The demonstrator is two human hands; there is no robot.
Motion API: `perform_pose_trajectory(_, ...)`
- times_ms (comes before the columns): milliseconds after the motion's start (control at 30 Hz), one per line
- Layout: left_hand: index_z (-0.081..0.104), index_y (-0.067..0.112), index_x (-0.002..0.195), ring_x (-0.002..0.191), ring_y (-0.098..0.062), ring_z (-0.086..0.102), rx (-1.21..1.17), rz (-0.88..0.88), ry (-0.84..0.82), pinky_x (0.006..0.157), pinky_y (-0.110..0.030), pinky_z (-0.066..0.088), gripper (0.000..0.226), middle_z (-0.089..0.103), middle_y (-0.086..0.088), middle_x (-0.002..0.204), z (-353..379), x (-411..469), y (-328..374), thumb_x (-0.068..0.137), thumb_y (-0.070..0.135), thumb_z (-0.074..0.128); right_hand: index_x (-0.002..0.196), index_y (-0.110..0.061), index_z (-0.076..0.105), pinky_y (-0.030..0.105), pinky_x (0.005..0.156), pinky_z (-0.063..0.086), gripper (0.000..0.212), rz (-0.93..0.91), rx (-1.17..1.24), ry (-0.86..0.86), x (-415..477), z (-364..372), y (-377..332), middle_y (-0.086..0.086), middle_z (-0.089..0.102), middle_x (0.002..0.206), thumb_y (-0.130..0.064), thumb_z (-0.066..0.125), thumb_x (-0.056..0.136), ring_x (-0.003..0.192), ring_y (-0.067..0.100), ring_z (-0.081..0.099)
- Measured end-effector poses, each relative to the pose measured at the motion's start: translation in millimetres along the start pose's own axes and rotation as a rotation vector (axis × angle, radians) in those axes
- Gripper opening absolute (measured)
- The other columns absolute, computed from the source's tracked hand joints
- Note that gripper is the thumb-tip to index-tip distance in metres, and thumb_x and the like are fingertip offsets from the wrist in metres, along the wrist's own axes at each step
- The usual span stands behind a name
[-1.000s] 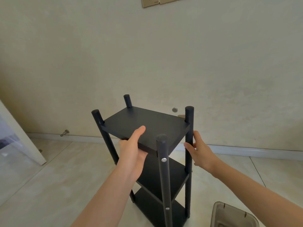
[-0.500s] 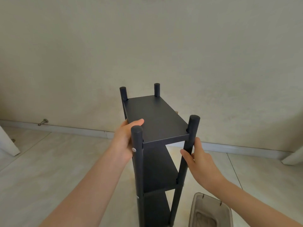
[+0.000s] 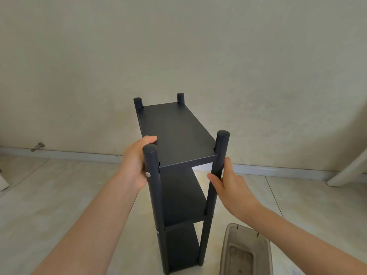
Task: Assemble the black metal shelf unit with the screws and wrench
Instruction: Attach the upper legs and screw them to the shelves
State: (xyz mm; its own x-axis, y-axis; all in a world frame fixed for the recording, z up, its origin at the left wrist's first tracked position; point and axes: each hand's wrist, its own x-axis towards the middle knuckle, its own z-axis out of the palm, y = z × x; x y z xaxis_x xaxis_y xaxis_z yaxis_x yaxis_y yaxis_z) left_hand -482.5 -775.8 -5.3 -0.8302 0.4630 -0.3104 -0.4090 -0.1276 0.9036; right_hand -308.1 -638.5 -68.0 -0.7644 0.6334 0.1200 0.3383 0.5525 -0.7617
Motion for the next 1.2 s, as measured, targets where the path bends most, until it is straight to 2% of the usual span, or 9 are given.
perform_pose_trajectory(133,0.064,0.018,0.092,0.07,-0.016,0.062,0.03,-0.021,0.037,0.038,-0.016,0.044,0.022,0.068,0.001,0.085,-4,-6,-1,0.09,0.039,0.072,0.108,-0.035,0.029,0.015,0.05,0.046,0.019,-0.026,-0.007,-0.007,-1,1,1,-0.018,0.057,0.076,-0.038,0.046,0.101,0.061,0.009,0.061)
perform_pose_trajectory(233,0.064,0.014,0.09,0.059,-0.015,0.059,0.043,-0.022,0.049,0.04,-0.016,0.044,0.02,0.065,-0.001,0.079,-5,-6,1,0.091,0.033,0.071,0.109,-0.034,0.029,0.013,0.049,0.045,0.019,-0.038,-0.014,-0.015,-2,3,0,-0.019,0.055,0.075,-0.037,0.046,0.101,0.058,0.007,0.06)
perform_pose_trajectory(333,0.062,0.012,0.099,0.064,-0.016,0.055,0.038,-0.036,0.039,0.047,-0.022,0.045,0.021,0.059,-0.005,0.09,-6,-5,0,0.093,0.031,0.069,0.111,-0.034,0.028,0.011,0.049,0.043,0.02,-0.04,-0.02,-0.022,-2,3,-2,-0.021,0.053,0.078,-0.036,0.046,0.101,0.06,0.006,0.058)
perform_pose_trajectory(600,0.056,0.014,0.089,0.062,-0.014,0.05,0.067,-0.064,0.082,0.034,-0.014,0.041,0.025,0.053,-0.002,0.077,-4,-3,-1,0.094,0.035,0.068,0.111,-0.032,0.032,0.012,0.047,0.041,0.017,-0.042,-0.009,-0.021,-3,1,-2,-0.016,0.053,0.071,-0.035,0.046,0.102,0.054,0.004,0.056)
perform_pose_trajectory(733,0.062,0.015,0.092,0.067,-0.014,0.055,0.075,-0.084,0.039,0.043,-0.018,0.046,0.023,0.058,0.0,0.08,-5,0,4,0.089,0.034,0.074,0.111,-0.033,0.031,0.01,0.048,0.043,0.02,-0.03,-0.018,-0.027,-2,0,-3,-0.02,0.054,0.078,-0.037,0.047,0.101,0.063,0.006,0.058)
perform_pose_trajectory(867,0.066,0.016,0.087,0.058,-0.013,0.063,0.091,-0.103,0.007,0.048,-0.02,0.049,0.021,0.068,0.004,0.072,-9,6,14,0.086,0.033,0.077,0.116,-0.037,0.027,0.006,0.049,0.044,0.029,-0.04,-0.008,-0.084,-4,1,-7,-0.023,0.055,0.087,-0.031,0.051,0.101,0.066,0.003,0.06)
perform_pose_trajectory(967,0.069,0.017,0.092,0.069,-0.014,0.064,0.09,-0.112,-0.064,0.065,-0.025,0.053,0.024,0.071,0.003,0.084,-16,12,21,0.084,0.037,0.079,0.135,-0.035,0.022,0.009,0.05,0.046,0.047,-0.031,-0.048,-0.129,-8,2,-9,-0.011,0.062,0.103,-0.031,0.053,0.1,0.069,0.007,0.064)
perform_pose_trajectory(1067,0.068,0.019,0.095,0.074,-0.015,0.065,0.088,-0.094,-0.072,0.079,-0.029,0.053,0.024,0.071,0.003,0.088,-20,17,24,0.09,0.041,0.072,0.145,-0.031,0.017,0.016,0.067,0.048,0.057,-0.023,-0.083,-0.13,-9,5,-10,-0.001,0.065,0.12,-0.034,0.052,0.1,0.081,0.011,0.065)
perform_pose_trajectory(1200,0.059,0.018,0.086,0.043,-0.009,0.059,0.039,0.036,0.083,0.051,-0.019,0.048,0.026,0.062,0.005,0.062,-31,9,19,0.1,0.041,0.055,0.146,-0.033,0.017,0.021,0.077,0.05,0.058,-0.048,-0.075,-0.152,-12,7,-13,0.0,0.065,0.121,-0.036,0.051,0.1,0.09,0.013,0.067)
